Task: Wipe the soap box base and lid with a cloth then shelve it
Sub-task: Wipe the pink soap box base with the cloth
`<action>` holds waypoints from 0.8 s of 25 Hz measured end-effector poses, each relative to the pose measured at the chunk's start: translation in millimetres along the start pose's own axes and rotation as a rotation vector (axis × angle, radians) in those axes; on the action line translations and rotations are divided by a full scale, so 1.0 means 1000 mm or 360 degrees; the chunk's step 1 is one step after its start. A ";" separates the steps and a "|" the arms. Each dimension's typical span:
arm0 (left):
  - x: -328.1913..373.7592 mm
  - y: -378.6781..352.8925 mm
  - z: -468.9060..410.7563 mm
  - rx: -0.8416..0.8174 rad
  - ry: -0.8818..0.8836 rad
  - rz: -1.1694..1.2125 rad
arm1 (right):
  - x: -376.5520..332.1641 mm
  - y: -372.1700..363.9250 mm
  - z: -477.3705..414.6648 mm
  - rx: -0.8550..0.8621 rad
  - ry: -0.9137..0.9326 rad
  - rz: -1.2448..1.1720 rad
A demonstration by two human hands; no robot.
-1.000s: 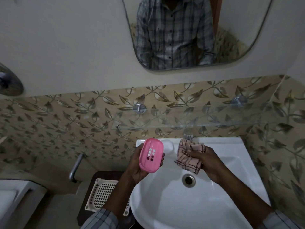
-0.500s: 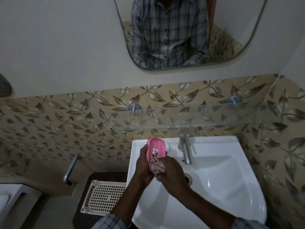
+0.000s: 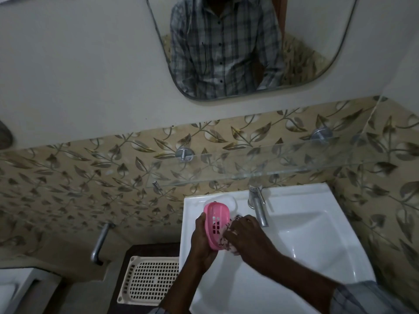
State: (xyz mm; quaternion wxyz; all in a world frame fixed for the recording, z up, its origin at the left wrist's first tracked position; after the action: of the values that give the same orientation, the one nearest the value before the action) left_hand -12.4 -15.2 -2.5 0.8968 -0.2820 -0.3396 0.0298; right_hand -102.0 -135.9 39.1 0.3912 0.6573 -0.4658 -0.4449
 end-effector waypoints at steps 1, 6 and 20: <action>-0.002 -0.001 0.001 -0.0015 -0.0011 0.0035 | -0.012 -0.005 0.000 -0.0098 -0.0305 -0.0295; 0.004 0.007 0.000 -0.0054 -0.0058 0.0139 | -0.023 -0.015 -0.004 -0.0032 -0.0092 -0.0328; 0.002 -0.012 -0.008 -0.0209 -0.0147 0.0059 | -0.006 0.002 -0.023 0.0033 -0.0594 -0.0408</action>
State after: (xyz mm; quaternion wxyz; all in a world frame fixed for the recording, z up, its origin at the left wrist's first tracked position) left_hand -6.9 -28.7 0.1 0.8590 -0.3450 -0.3765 0.0372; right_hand -81.5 -128.7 49.3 0.2318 0.6213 -0.4472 -0.6002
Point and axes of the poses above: each hand's wrist, its own z-axis away from the middle knuckle, its own y-axis out of the back of the hand, x = y × z, the point moved 2 cm from there along -z, towards the middle knuckle, and after that the axes turned 3 degrees about y, right-handed, at the moved point
